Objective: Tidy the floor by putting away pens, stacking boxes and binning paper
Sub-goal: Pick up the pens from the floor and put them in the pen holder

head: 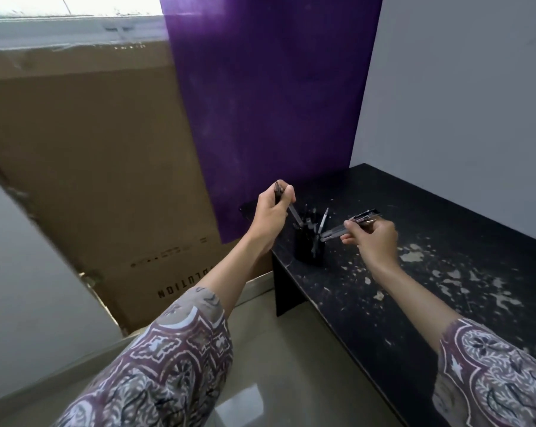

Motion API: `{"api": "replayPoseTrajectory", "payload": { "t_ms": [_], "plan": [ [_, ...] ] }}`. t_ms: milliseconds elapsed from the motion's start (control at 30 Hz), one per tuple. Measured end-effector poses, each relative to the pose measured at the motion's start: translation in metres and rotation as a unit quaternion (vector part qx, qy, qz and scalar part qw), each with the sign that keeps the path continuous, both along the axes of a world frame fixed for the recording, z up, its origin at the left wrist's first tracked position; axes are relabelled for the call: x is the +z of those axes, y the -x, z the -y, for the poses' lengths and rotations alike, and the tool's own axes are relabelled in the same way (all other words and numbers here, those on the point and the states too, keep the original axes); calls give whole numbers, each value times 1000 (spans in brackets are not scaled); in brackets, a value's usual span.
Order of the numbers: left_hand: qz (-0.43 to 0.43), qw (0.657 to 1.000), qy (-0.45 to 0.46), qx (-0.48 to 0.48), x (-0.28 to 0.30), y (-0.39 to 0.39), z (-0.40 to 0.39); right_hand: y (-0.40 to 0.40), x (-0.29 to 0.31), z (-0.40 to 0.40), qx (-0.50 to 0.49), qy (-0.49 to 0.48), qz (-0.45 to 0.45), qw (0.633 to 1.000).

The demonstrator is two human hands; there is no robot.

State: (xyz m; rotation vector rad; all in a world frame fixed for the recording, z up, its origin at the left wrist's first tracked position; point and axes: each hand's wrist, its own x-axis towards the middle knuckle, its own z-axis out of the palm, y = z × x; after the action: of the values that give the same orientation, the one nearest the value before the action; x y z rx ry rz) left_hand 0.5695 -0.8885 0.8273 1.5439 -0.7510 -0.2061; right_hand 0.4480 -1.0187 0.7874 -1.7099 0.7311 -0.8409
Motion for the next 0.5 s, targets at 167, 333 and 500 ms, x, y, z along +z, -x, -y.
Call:
{"api": "replayPoseTrajectory", "payload": {
  "t_ms": [167,333,500],
  "plan": [
    [-50,997,53,12,-3,-31,42,-32,-12,29,-11,11,-1,1000],
    [-110,988,109,-1,-26,-53,77,-56,-27,44,-5,7,8,1000],
    [-108,992,58,-7,-67,-61,89,-66,-43,53,6,15,-9,1000]
  ]
}}
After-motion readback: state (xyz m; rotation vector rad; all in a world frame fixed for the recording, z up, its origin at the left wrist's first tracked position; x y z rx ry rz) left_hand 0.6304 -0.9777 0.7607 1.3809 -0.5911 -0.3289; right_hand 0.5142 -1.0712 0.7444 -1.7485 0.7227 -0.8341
